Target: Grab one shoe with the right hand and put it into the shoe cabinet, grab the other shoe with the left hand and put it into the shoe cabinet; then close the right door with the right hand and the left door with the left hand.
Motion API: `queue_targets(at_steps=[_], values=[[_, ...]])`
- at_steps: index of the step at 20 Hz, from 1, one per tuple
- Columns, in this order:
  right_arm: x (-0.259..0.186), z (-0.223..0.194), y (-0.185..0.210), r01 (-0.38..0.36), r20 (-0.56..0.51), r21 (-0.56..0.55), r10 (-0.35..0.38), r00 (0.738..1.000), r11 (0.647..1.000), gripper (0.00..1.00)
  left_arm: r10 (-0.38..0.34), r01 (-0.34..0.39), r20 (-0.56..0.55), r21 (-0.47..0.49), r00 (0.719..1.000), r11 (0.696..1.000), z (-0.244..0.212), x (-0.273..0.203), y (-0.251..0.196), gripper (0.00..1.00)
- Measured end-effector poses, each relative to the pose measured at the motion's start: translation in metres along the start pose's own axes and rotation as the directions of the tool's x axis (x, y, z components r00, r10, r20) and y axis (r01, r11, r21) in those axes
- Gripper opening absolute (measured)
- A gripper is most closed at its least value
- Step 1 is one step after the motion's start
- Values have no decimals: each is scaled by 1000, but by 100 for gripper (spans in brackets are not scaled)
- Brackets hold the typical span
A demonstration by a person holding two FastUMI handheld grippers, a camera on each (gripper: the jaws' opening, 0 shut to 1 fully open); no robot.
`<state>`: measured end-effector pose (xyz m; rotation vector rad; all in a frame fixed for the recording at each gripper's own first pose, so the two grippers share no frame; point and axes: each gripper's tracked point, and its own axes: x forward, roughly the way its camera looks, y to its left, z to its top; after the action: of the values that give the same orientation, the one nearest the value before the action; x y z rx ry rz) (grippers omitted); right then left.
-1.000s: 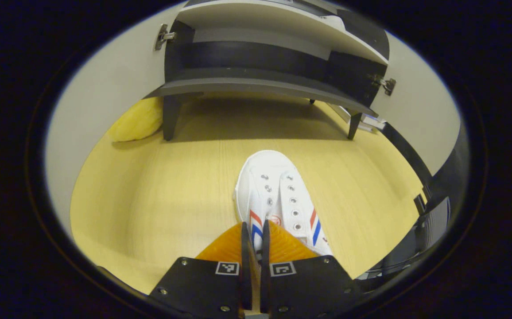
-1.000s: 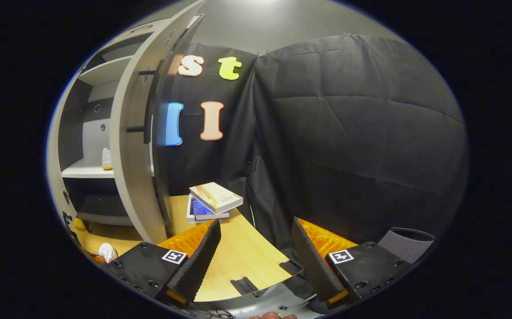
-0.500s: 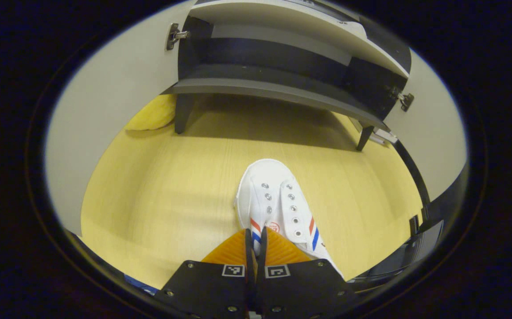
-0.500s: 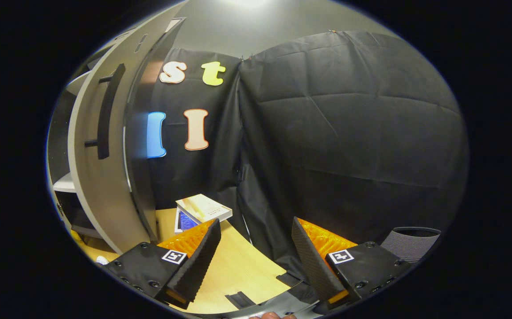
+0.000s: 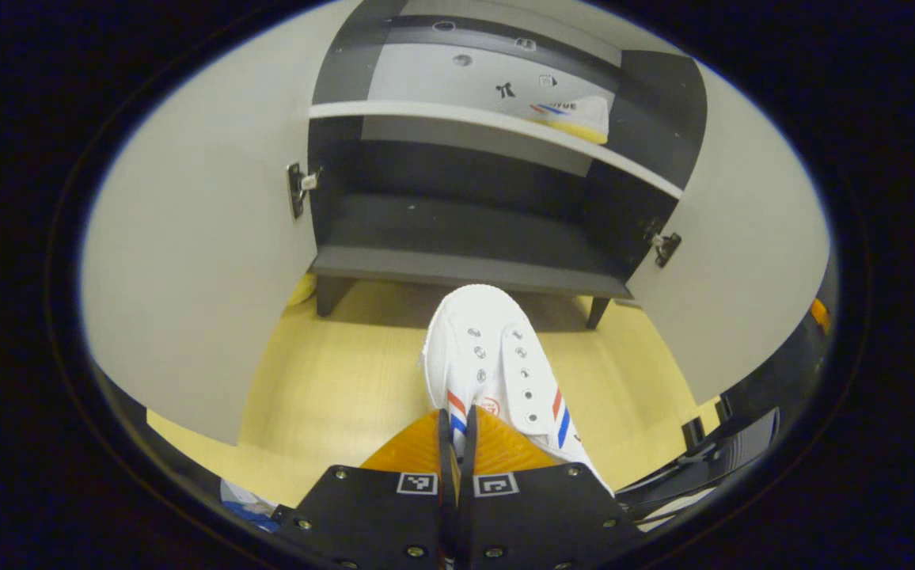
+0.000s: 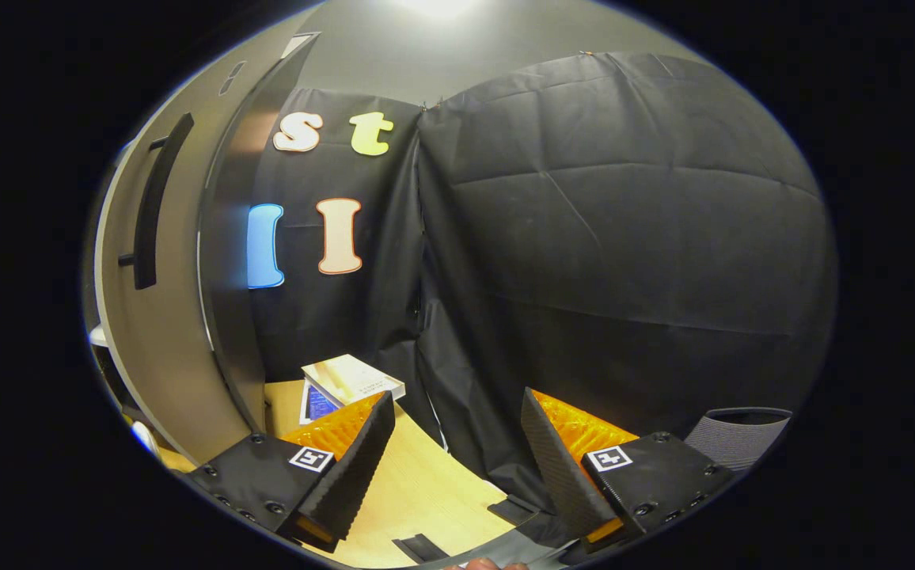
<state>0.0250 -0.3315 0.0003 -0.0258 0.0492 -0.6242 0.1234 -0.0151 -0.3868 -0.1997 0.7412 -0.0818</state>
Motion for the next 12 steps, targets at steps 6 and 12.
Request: queue_targets(at_steps=[6, 12], values=[[13, 6, -2, -7, 18, 14, 7, 1000, 1000, 98, -31, 24, 176, 46, 984, 999, 8, -3, 1, 1], [23, 5, -2, -20, 23, 24, 19, 1000, 1000, 100, -57, 33, 316, 82, 947, 996, 9, -2, 1, 0]])
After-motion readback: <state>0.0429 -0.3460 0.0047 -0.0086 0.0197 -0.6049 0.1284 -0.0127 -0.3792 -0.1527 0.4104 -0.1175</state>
